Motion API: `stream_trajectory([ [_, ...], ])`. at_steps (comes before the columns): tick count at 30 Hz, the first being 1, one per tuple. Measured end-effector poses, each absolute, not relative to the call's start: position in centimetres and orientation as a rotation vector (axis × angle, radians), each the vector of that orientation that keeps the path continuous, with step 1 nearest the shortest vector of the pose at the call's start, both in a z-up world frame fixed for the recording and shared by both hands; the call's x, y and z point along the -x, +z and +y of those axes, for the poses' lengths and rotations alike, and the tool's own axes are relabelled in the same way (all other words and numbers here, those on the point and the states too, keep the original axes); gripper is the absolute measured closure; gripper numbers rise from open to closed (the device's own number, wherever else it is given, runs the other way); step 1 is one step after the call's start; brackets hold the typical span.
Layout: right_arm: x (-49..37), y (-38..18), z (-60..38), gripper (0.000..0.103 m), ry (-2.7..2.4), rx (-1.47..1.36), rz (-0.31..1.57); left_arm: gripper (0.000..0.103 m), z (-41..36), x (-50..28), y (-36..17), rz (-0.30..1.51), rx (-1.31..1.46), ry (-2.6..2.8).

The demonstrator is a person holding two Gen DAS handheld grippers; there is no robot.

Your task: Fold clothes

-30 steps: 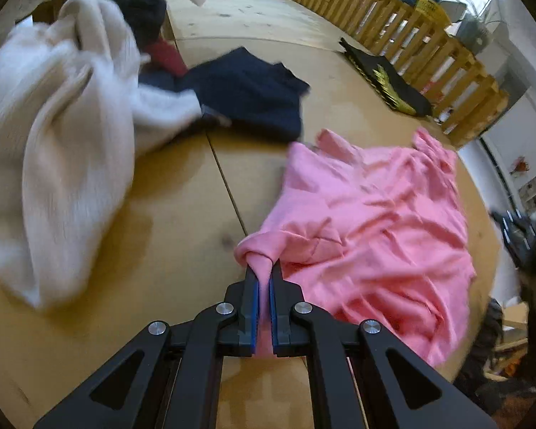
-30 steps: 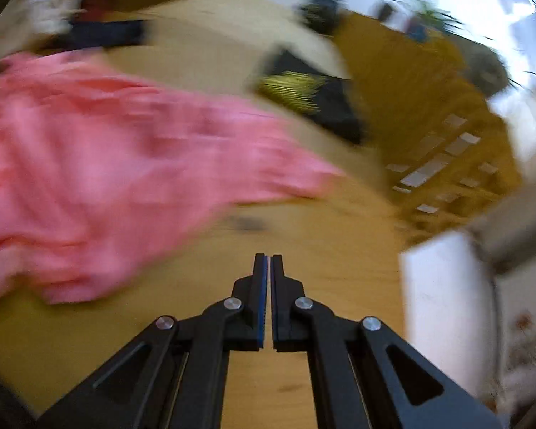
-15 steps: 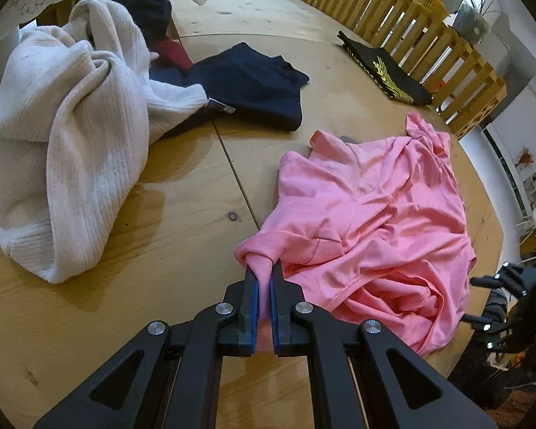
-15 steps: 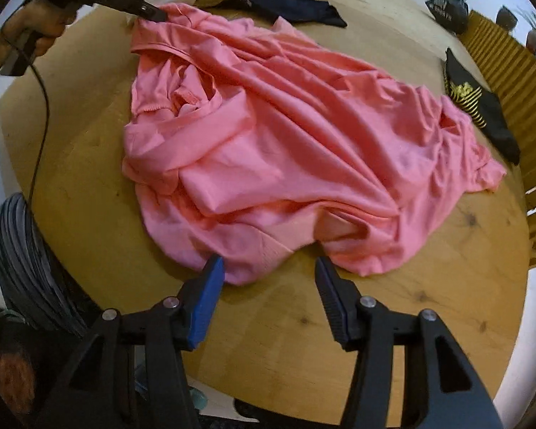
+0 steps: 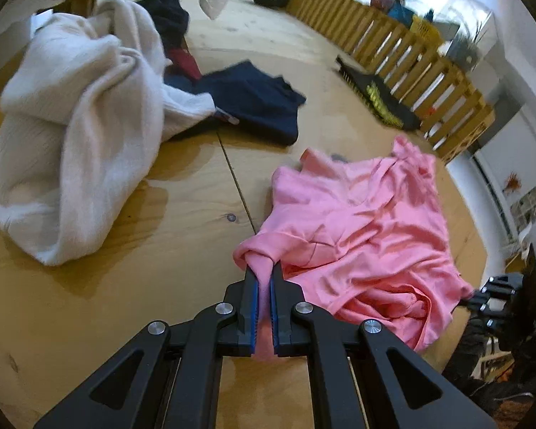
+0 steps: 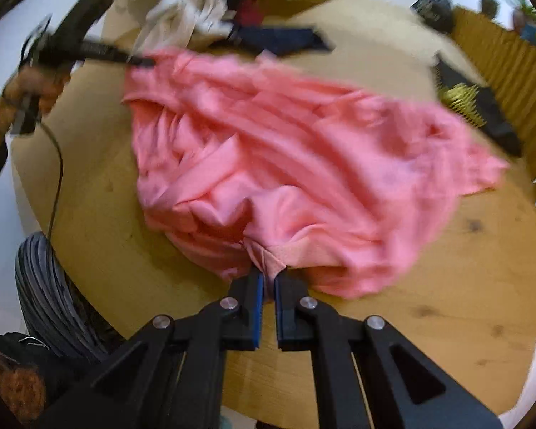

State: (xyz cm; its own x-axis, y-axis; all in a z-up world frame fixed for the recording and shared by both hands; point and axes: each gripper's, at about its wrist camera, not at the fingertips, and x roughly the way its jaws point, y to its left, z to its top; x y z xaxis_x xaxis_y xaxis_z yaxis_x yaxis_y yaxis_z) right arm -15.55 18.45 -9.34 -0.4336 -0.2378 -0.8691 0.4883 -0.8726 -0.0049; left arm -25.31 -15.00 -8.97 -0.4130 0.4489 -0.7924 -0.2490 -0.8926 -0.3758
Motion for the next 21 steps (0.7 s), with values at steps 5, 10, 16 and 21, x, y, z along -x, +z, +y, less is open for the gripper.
stream_trajectory([
  [5,15.5,-3.4,26.2,0.098,-2.525,-1.248,0.321,0.098,-16.9,23.1,-7.2,-0.401,1.301,2.332],
  [10,21.1,-1.6,31.3,0.098,-2.623,-1.256,0.273,0.097,-14.9,28.8,-8.1,-0.394,1.423,2.271],
  [16,33.7,-8.7,34.0,0.092,-2.648,-1.636,0.497,0.076,-13.2,37.3,-11.1,-0.394,1.677,2.245],
  [21,32.6,-7.8,34.3,0.076,-2.614,-1.494,0.466,0.057,-12.9,35.4,-9.1,-0.171,1.545,2.245],
])
